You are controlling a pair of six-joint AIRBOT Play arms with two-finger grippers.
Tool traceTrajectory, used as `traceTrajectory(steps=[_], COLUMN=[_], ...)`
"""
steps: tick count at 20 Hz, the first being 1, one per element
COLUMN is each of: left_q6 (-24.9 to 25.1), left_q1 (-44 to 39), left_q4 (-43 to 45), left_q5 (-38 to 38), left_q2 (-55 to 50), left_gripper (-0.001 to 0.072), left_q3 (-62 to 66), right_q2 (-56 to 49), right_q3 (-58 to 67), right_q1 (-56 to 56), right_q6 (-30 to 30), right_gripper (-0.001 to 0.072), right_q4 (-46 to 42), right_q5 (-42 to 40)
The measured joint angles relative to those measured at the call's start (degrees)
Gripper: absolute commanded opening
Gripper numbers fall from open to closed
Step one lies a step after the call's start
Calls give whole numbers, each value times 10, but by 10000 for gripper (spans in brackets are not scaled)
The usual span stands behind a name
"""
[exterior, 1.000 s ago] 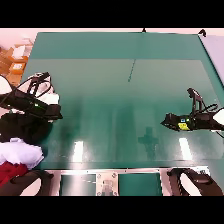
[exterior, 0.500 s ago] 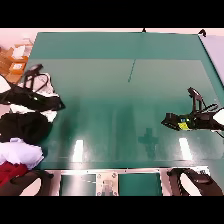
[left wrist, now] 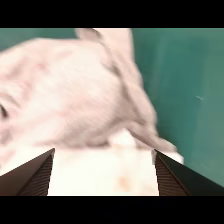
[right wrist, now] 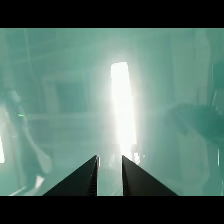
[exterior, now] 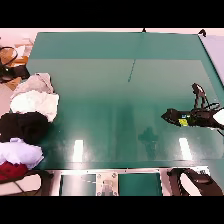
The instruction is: Fold the shirts.
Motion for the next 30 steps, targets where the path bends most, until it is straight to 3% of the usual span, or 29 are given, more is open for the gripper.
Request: traceTrajectory(steps=[7, 8, 9, 10, 15, 21, 26, 30], left_q6=[78, 83, 86, 89, 106, 110, 99, 65], left_q1=[40, 42, 43, 43, 45, 7, -123, -260], left_q4=[15, 17, 17, 14, -27, -210, -292, -309], left_q5=[80, 87, 91, 94, 13, -132, -173, -191], left_q2=[-193, -208, -218, -226, -241, -177, -64, -40], left_gripper=[720, 574, 121, 22, 18, 18, 19, 20], left_q3=[68, 70, 72, 73, 138, 334, 356, 321], right_q2=[0, 0, 0, 0, 0, 0, 0, 0], right_q3=[0, 0, 0, 0, 0, 3, 24, 42], right_q1=[0, 0, 0, 0, 0, 0, 0, 0], right_q6=[0, 0, 0, 0, -1, 0, 0, -1], right_gripper=[271, 271, 270, 270, 259, 259, 259, 259], right_q4=[0, 0, 0, 0, 0, 0, 0, 0], right_q5=[-7, -8, -8, -8, -8, -3, 11, 31])
